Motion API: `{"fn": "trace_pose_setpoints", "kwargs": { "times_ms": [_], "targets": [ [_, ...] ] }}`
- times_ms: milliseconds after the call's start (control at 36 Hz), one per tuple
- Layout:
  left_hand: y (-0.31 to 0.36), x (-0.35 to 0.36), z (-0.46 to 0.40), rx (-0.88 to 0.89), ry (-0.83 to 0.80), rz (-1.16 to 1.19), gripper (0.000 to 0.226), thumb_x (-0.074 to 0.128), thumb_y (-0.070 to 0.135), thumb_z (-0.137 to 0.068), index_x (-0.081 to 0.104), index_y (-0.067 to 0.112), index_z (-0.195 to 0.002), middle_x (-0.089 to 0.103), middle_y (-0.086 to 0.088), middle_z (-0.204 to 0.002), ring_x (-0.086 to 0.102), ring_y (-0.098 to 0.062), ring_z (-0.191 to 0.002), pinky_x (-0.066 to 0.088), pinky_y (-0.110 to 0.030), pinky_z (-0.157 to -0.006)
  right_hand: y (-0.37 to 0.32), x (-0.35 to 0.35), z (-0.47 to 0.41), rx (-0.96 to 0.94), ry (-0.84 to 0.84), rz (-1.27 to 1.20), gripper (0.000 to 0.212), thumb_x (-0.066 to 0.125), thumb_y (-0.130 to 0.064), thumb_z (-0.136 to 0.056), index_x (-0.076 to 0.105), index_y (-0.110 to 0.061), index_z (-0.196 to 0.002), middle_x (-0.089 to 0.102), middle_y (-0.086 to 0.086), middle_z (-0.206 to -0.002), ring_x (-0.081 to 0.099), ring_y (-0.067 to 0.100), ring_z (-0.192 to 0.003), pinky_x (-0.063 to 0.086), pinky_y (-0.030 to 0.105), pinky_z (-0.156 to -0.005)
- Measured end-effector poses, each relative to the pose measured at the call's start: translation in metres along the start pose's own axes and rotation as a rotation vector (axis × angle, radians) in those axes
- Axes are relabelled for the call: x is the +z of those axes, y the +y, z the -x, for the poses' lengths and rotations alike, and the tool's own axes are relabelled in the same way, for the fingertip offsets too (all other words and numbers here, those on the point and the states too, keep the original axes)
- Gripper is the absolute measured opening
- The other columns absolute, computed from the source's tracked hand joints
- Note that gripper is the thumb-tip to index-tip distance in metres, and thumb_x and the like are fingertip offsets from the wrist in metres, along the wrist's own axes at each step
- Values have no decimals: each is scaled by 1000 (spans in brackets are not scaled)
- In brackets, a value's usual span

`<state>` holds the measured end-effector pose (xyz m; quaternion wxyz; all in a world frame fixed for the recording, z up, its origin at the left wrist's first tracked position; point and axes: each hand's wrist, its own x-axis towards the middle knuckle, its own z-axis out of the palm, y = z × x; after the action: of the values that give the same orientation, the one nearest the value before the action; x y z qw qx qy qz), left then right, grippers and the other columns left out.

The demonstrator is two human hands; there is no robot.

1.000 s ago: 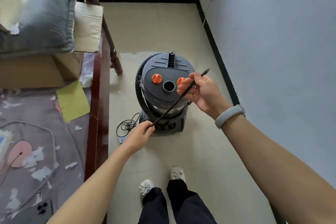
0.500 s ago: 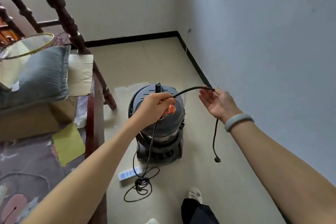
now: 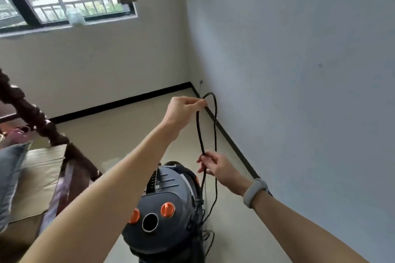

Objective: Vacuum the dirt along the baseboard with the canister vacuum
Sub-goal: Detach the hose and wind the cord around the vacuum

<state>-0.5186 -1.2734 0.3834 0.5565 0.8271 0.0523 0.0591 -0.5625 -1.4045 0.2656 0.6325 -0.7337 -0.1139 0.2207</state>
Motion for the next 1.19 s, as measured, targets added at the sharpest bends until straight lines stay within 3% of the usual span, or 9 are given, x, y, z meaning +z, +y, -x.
{"fn": "trace_pose_setpoints", "kwargs": {
  "times_ms": [194, 333, 444, 500, 556, 611, 694, 944, 1194],
  "targets": [
    [-12, -12, -56, -2, 223, -122, 11, 71, 21, -85, 76, 11, -87, 55, 8, -104, 54, -8, -104, 37, -17, -83, -8, -57, -59, -136, 55, 129, 27, 39, -2, -101, 56, -16, -85, 39, 2, -65, 39, 10, -56, 47, 35, -66],
    [-40, -29, -75, -19, 228, -292, 18, 64, 17, -89, 71, 5, -78, 36, 3, -151, 39, -8, -133, 23, -11, -90, -13, -68, -86, -187, 69, 167, 28, 42, -7, -102, 58, -21, -85, 40, -5, -64, 36, 5, -52, 42, 27, -58],
    [-68, -34, -85, -17, 141, -262, 22, 61, 12, -88, 62, -4, -73, 41, 3, -150, 24, -12, -145, 16, -15, -100, -21, -82, -100, -240, 169, 198, 28, 43, -5, -101, 59, -20, -84, 48, -15, -56, 42, -3, -49, 36, 14, -58],
    [-81, -31, -90, -26, 91, -177, 26, 60, 11, -88, 59, -11, -74, 59, -3, -135, 38, -13, -137, 26, -20, -102, -23, -87, -105, -243, 202, 211, 29, 43, -5, -101, 60, -21, -83, 45, -13, -62, 42, -2, -49, 36, 13, -56],
    [-88, -29, -93, -46, 42, -115, 32, 59, 23, -85, 64, -7, -77, 72, -6, -102, 61, -14, -96, 42, -22, -79, -21, -90, -112, -230, 253, 208, 30, 42, -8, -102, 60, -22, -83, 42, -9, -63, 38, 1, -48, 34, 15, -53],
    [-94, -28, -95, -34, -29, -111, 37, 54, 41, -73, 60, 4, -72, 70, -5, -75, 58, -19, -70, 38, -25, -59, -20, -92, -120, -197, 324, 198, 29, 41, -10, -103, 61, -20, -83, 41, -6, -63, 35, 1, -46, 32, 16, -51],
    [-110, -33, -95, 58, -171, -253, 53, 57, 56, -74, 50, 4, -78, 58, -4, -67, 51, -21, -64, 41, -35, -62, -18, -87, -132, -152, 378, 280, 25, 41, -10, -103, 62, -9, -89, 43, -10, -63, 41, -2, -44, 31, 11, -51],
    [-131, -118, -136, 455, -78, -606, 13, 60, 25, -94, 63, 13, -99, 60, 11, -82, 54, -16, -75, 43, -30, -68, -26, -38, -185, -216, 590, 507, 22, 45, -4, -100, 66, 5, -99, 52, -14, -70, 52, -16, -61, 35, 2, -58],
    [-202, -207, -146, 241, 150, -584, 23, 64, 29, -92, 64, 7, -85, 51, 7, -59, 47, -25, -60, 39, -32, -60, -20, -21, -233, -131, 899, 406, 27, 39, -9, -103, 62, 5, -100, 64, 21, -106, 58, 32, -95, 40, 28, -77]
  ]
}}
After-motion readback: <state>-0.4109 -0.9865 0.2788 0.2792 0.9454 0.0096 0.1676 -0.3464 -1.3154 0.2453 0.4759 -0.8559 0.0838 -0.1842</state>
